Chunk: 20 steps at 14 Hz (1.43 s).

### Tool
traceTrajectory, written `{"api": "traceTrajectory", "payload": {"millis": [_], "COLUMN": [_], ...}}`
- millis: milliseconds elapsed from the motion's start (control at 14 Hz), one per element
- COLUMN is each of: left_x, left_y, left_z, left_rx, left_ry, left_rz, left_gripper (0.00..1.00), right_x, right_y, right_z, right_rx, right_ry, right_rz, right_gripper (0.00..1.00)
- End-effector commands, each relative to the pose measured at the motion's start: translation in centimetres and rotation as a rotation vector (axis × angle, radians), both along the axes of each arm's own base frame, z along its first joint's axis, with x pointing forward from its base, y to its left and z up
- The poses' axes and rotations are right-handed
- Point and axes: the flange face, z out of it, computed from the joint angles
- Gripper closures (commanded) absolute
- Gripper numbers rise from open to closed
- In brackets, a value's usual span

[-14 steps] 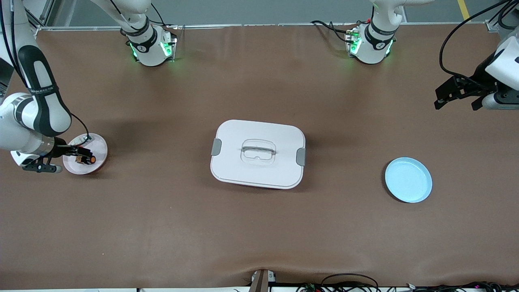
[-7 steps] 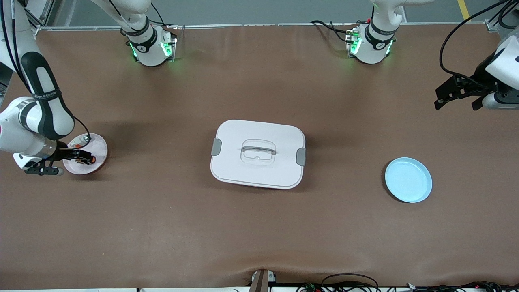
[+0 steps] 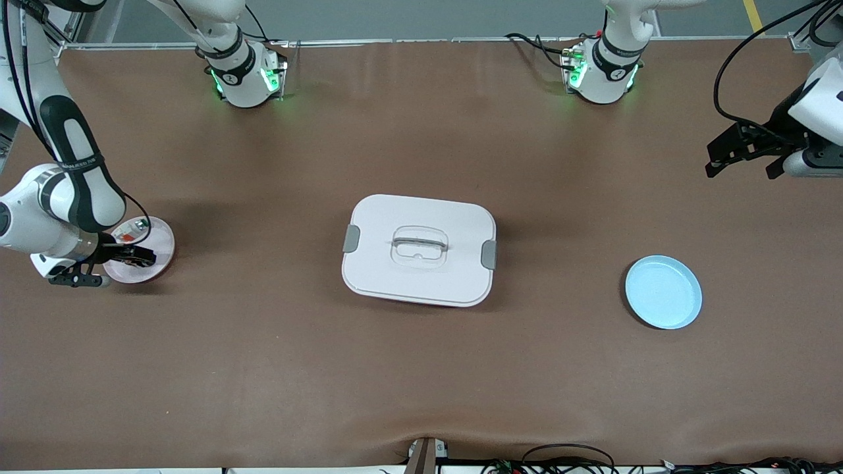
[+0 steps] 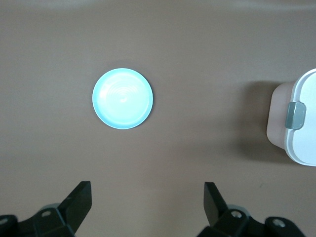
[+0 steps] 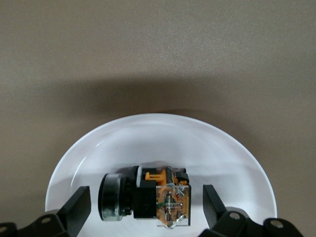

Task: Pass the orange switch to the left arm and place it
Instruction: 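Close the right gripper on the switch and lift it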

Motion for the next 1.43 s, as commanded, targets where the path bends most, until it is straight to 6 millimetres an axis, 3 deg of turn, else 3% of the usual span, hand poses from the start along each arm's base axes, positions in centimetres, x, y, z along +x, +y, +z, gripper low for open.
{"api": "traceTrajectory", "payload": {"millis": [0, 72, 215, 286, 501, 859, 1145, 1360], "left_x": [0.2, 0.1, 0.2, 0.2, 0.2, 0.2, 0.2, 0.1], "left_y": [-0.2, -0.3, 0.0, 0.0, 0.0, 0.0, -0.1, -0.3], "left_z": [0.6, 0.6, 0.6, 0.6, 0.6, 0.6, 0.6, 0.6], "left_rx": [0.013, 0.013, 0.010, 0.012, 0.013, 0.012, 0.015, 0.012], "left_ry": [0.002, 0.002, 0.002, 0.002, 0.002, 0.002, 0.003, 0.004], "left_rz": [-0.006, -0.006, -0.001, -0.001, -0.001, -0.001, -0.004, -0.004], "left_gripper": [0.00, 0.00, 0.00, 0.00, 0.00, 0.00, 0.00, 0.00], "right_x": [0.5, 0.7, 0.9, 0.9, 0.9, 1.5, 4.3, 5.0], "right_y": [-0.5, -0.6, -0.7, -0.7, -0.7, -0.5, -0.4, 0.9], "right_z": [0.0, 0.3, 0.5, 0.3, 0.0, 1.0, 6.7, 9.7], "right_rx": [0.021, 0.019, 0.017, 0.018, 0.020, 0.023, 0.074, 0.112], "right_ry": [-0.012, -0.015, -0.017, -0.016, -0.012, -0.010, 0.102, 0.135], "right_rz": [-0.003, 0.000, 0.000, 0.000, 0.000, -0.003, -0.051, -0.098], "right_gripper": [0.00, 0.00, 0.55, 0.70, 1.00, 1.00, 1.00, 1.00]}}
